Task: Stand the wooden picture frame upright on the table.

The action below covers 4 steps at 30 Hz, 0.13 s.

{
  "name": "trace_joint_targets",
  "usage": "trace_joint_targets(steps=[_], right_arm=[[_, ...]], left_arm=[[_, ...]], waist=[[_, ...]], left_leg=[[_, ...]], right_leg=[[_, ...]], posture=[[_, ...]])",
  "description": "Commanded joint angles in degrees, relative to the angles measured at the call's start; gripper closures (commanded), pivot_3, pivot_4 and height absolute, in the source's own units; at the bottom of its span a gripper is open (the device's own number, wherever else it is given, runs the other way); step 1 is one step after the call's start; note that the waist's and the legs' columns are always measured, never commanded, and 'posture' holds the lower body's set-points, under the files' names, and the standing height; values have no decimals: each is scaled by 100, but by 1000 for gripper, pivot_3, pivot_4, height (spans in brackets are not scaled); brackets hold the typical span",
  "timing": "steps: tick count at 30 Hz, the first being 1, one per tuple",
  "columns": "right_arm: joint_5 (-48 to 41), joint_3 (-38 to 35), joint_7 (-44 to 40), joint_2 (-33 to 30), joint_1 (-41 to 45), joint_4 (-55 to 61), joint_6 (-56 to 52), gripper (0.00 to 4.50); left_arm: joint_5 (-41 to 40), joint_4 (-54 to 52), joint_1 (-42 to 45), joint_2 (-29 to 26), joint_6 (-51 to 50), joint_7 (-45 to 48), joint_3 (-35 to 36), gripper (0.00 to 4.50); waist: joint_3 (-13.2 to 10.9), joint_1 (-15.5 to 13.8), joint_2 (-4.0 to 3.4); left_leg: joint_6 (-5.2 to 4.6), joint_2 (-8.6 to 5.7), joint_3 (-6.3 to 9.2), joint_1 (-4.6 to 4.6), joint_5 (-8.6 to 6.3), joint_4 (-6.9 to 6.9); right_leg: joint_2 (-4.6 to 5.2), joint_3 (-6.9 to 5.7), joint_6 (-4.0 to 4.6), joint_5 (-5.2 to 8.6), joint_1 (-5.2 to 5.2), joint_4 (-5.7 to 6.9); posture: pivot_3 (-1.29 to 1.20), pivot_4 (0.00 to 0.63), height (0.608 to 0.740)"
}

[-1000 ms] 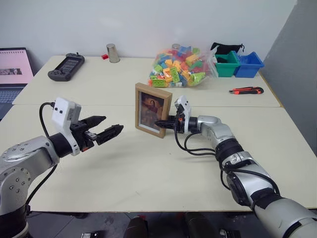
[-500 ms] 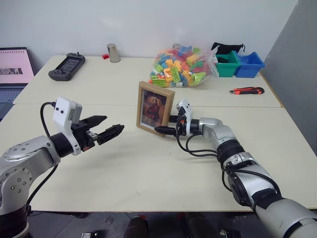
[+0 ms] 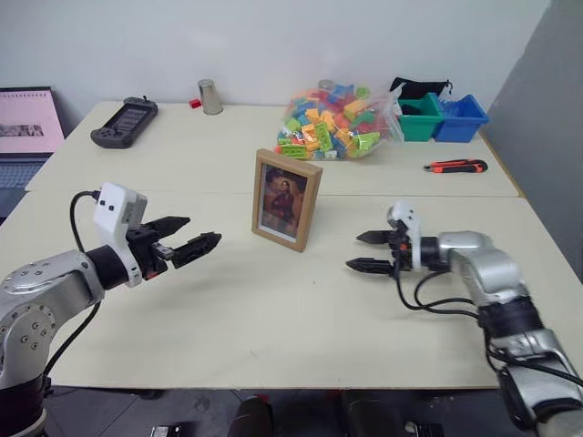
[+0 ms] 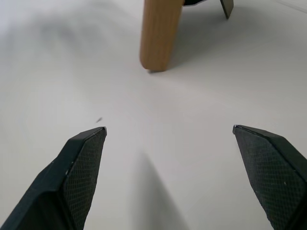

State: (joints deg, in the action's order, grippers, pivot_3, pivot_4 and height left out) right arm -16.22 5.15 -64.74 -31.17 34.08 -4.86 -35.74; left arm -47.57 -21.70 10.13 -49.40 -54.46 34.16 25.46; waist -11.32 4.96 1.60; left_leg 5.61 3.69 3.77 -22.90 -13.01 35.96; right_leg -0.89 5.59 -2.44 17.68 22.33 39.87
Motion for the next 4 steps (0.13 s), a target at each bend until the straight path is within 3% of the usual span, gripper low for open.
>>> trace_joint_targets(steps=[1,4], right_arm=[[-295,-379,1023,93,-305,1929,-952,24],[-370,-643,2210,544,-606,3172,-2215,24]], left_arm=[[343,100,29,-22,434,81,-73,0],[631,198,91,43,701,43,-279,0]], waist=[[0,12,0],[0,0,0]], left_leg=[[-1,1,0,3,0,0],[-1,0,6,-1,0,-2]], right_leg=[[-2,2,0,0,0,2],[-3,-3,-2,6,0,2]], posture=[[0,150,740],[0,150,740]])
